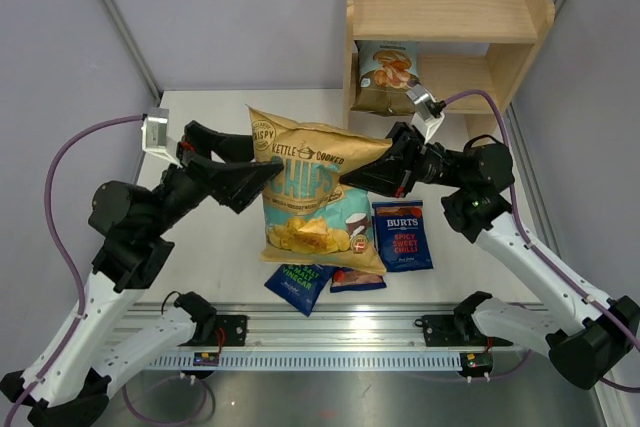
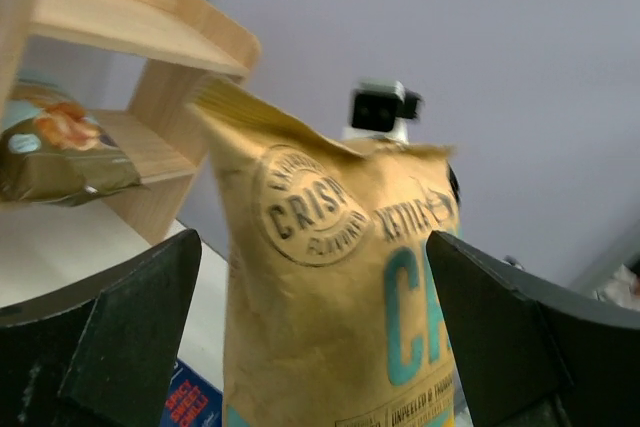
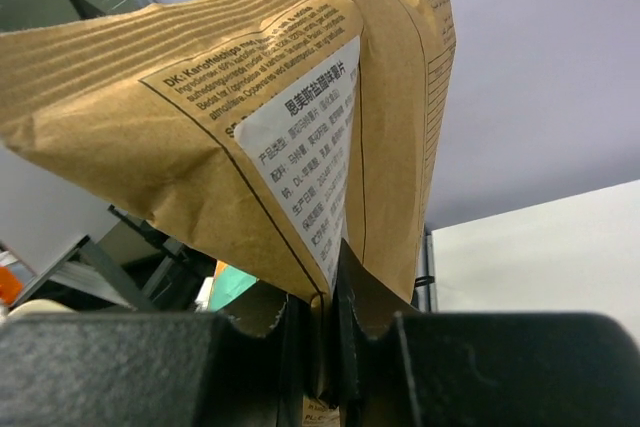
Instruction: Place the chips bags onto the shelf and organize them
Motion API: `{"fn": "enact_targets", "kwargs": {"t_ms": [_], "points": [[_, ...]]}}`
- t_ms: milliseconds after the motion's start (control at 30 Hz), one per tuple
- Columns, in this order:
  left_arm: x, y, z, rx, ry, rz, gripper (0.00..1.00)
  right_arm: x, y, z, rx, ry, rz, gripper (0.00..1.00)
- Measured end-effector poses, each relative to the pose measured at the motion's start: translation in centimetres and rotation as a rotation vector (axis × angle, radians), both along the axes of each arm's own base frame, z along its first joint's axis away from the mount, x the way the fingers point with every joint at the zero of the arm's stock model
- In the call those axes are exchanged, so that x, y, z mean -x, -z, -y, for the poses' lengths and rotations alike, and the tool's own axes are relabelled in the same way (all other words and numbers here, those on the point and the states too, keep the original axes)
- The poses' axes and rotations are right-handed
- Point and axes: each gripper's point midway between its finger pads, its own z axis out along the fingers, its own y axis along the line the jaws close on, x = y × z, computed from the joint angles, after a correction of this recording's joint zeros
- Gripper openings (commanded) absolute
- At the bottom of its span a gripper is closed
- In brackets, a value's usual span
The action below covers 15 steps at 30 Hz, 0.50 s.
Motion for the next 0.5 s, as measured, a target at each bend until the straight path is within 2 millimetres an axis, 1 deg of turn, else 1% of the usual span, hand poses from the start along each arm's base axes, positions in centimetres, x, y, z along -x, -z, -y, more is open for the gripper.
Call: {"fn": "enact_targets", "kwargs": {"t_ms": [67,167,333,500], "points": [[2.0,-0.2,0.5,-0.038,0.082,0.089,0.99,0.6,-0.6,0.0,0.001,-0.038,0.001,0.17],[4.1,0.0,1.1,-0.087,0.176,0.183,0.99,1.6,-1.5,0.1,0.002,-0.1,0.01,0.16],[5.8,1.2,1.1,-0.153,0.235,0.238,0.99,3.2,-2.2,0.5,0.013,-0.198,0.027,0.18],[7.2,1.9,1.7,-0.164,0.342,0.231,0.99,3.7,-2.3,0.4,0.047,-0.281,0.032,0.18]]}}
